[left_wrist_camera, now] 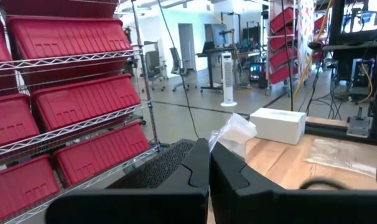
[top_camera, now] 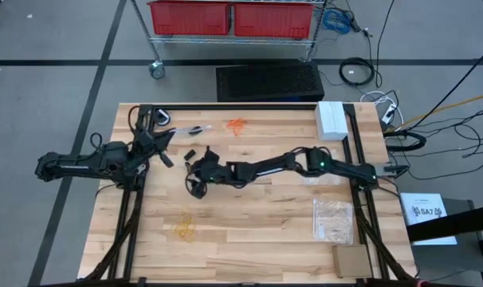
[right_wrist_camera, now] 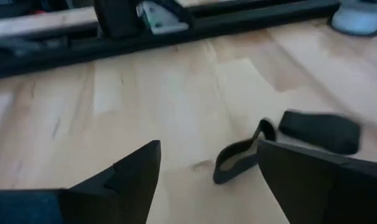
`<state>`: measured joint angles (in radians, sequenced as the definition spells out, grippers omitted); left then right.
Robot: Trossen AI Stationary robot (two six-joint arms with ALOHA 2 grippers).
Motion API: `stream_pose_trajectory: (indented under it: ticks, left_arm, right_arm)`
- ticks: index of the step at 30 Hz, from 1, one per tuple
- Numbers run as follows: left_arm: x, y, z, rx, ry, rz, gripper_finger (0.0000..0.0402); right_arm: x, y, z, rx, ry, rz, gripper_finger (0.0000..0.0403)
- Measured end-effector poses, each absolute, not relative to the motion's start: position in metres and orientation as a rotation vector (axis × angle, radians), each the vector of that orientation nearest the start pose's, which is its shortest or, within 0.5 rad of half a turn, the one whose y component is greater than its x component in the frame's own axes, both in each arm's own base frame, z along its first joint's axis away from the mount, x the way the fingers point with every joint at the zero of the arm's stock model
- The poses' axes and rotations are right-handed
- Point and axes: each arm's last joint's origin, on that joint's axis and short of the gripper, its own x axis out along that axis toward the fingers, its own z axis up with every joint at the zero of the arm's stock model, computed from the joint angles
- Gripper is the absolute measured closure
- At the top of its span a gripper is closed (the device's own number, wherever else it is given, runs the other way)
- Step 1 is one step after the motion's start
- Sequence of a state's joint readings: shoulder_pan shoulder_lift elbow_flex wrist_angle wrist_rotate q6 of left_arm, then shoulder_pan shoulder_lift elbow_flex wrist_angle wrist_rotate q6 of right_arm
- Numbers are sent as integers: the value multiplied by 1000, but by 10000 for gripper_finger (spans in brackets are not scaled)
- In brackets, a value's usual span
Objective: Sort rubber bands
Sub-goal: Put the left black rubber band on the zip bag
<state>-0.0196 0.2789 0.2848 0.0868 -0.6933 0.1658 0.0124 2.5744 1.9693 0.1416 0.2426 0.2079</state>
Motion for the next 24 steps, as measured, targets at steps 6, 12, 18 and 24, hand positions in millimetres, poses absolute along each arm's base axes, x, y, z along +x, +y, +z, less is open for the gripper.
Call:
stream_pose_trajectory:
  ticks: [6,12,18,24]
  left_arm:
    - [101,17,246,126,-33,679,401]
    - [101,17,246,125,-34,679,401]
    - [101,17,246,125,-34,679,401]
    - [101,17,246,125,-33,679,401]
  right_arm:
    - [567,-3,104,140,423,-374,143]
    - [567,-7,104,135,416,-398,166]
    - [567,-6,96,169,422,-372,173]
    - [568,-10,80,203,420,-370,181]
